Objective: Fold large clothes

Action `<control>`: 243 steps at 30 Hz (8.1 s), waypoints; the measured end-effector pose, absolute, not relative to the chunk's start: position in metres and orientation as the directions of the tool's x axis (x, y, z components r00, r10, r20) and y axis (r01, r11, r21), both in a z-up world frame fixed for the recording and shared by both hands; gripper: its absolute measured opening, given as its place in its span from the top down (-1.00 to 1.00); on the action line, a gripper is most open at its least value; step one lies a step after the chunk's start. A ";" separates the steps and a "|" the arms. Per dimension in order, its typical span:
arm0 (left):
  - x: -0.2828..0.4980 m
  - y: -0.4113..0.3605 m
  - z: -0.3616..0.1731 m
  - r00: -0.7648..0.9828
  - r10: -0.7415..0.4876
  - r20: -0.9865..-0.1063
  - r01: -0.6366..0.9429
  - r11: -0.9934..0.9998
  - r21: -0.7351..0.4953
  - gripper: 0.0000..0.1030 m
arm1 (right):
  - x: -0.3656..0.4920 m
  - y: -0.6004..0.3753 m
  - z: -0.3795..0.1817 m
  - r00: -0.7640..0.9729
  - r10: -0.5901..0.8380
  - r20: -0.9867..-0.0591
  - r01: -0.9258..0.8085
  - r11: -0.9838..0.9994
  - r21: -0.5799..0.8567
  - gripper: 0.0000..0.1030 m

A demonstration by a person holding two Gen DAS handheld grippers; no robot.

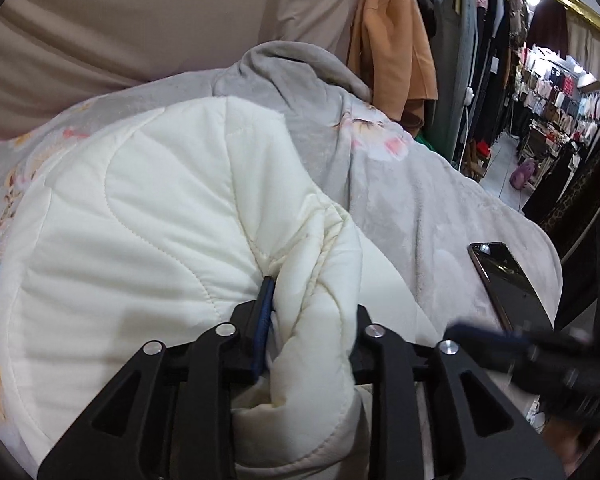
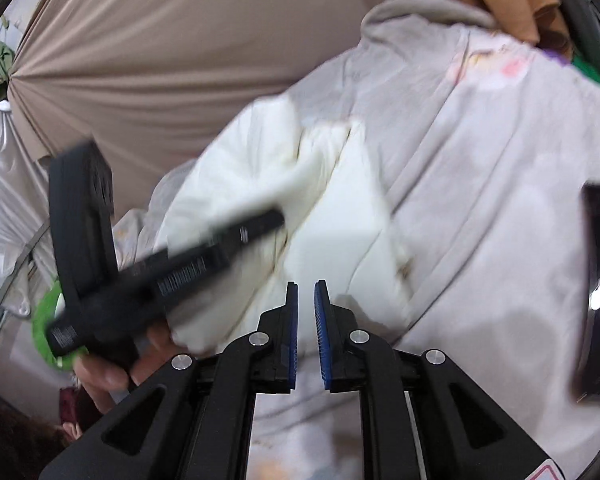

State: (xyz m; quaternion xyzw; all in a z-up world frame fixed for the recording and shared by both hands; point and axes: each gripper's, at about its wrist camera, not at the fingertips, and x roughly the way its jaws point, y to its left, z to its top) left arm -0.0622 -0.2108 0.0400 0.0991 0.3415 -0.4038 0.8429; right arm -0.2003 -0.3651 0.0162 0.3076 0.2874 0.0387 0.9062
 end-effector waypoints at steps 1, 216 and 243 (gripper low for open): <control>-0.065 -0.205 0.046 0.438 -0.629 -0.642 0.753 0.647 -0.119 0.39 | -0.196 -0.370 0.023 0.837 0.251 -0.487 0.101 0.803 0.587 0.51; -0.038 -0.041 0.156 0.503 -0.787 -0.358 0.789 0.587 -0.182 -0.05 | -0.161 -0.349 0.120 0.922 0.142 -0.361 0.018 0.915 0.404 0.68; 0.091 0.133 0.219 0.764 -0.641 -0.066 0.637 0.767 -0.074 -0.15 | 0.041 -0.180 0.228 0.943 0.302 -0.140 -0.247 0.916 0.315 0.66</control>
